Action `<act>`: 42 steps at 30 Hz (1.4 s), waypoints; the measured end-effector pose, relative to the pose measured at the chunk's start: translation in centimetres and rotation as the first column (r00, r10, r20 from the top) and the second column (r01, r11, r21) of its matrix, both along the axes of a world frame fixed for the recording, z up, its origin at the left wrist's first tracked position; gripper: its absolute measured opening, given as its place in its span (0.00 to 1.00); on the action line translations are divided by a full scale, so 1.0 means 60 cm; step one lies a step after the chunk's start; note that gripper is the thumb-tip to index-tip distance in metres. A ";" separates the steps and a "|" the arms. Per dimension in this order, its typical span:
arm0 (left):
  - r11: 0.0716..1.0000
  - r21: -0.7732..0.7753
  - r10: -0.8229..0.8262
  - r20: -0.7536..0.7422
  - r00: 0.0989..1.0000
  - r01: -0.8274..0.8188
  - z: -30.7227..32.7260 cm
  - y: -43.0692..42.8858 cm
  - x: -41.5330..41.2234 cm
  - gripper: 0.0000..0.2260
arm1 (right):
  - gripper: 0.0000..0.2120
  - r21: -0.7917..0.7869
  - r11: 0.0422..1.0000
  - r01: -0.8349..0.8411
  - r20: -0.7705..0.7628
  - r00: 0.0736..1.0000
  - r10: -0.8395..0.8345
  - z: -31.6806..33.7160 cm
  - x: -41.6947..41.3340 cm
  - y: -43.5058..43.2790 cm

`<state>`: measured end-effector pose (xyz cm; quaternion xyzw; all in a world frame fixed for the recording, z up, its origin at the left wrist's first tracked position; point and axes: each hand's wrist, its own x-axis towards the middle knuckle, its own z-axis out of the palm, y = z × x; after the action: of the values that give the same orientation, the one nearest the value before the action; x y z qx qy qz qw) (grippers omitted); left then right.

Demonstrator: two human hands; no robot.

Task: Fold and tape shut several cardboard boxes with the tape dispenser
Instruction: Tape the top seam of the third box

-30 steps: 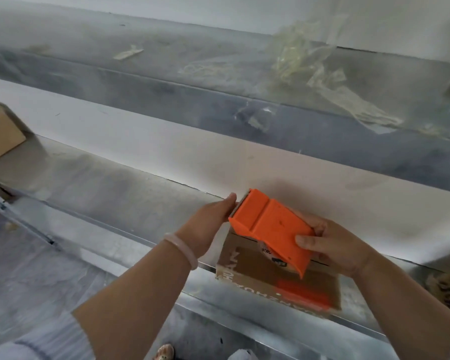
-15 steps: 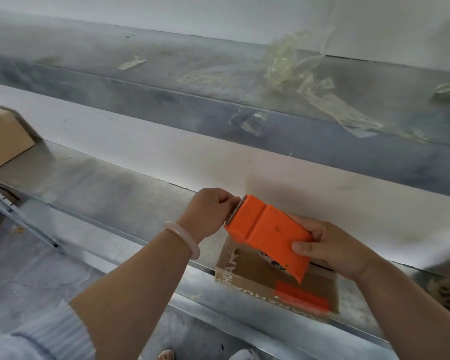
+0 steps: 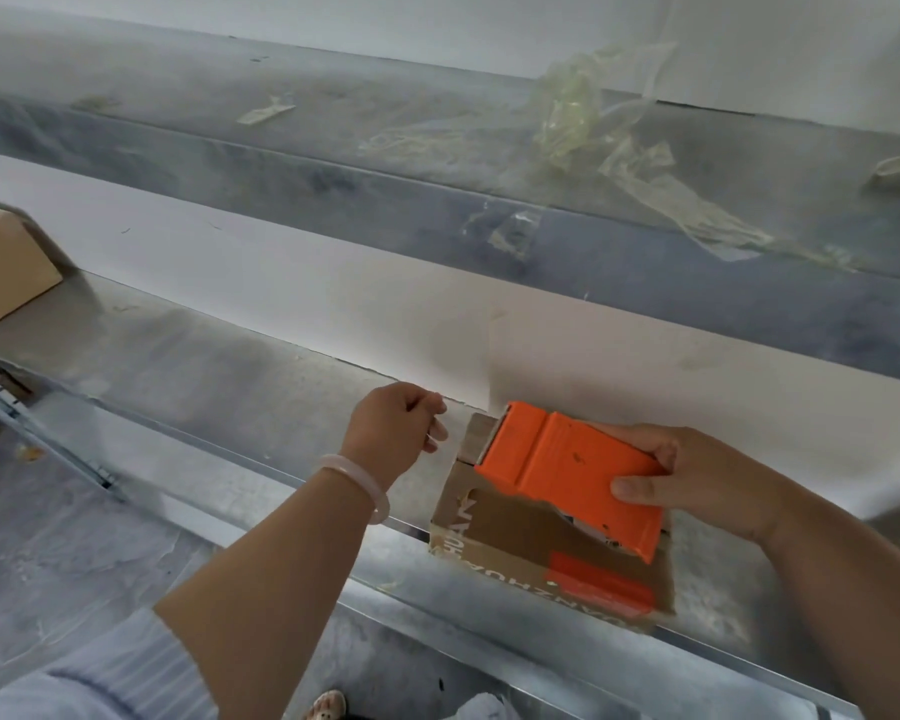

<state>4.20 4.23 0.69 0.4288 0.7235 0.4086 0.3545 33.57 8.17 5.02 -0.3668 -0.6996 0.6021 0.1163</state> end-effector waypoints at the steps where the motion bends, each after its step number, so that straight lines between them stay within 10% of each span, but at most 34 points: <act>1: 1.000 -0.002 0.012 0.000 1.000 -0.012 -0.006 -0.001 0.002 0.09 | 0.41 0.005 1.000 0.005 0.014 1.000 -0.005 0.001 0.002 0.001; 17: 0.984 -0.156 0.100 0.097 0.990 -0.084 -0.093 -0.003 0.001 0.07 | 0.28 0.053 0.998 0.017 0.156 0.988 -0.025 0.006 0.009 0.011; 27: 0.951 -0.277 -0.231 -0.354 0.906 0.134 -0.111 0.008 0.030 0.11 | 0.28 0.045 0.998 0.035 0.172 0.984 -0.042 -0.002 0.013 0.021; 34: 0.894 -0.406 -0.339 -0.336 0.879 0.189 -0.098 0.015 0.027 0.24 | 0.34 0.034 0.999 0.041 0.152 0.987 -0.046 -0.002 0.008 0.020; 37: 0.822 -0.510 -0.426 -0.254 0.868 0.254 -0.094 0.005 0.025 0.14 | 0.43 0.035 0.998 0.051 0.150 0.987 -0.056 -0.004 0.008 0.022; 42: 0.962 -0.253 -0.137 -0.110 0.984 0.106 -0.119 0.000 0.013 0.17 | 0.43 0.029 0.998 0.047 0.141 0.989 -0.051 -0.004 0.008 0.020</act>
<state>5.01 4.21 -6.47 0.4500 0.7619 0.2650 0.3831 34.08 9.36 4.80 -0.4241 -0.7044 0.5626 0.0859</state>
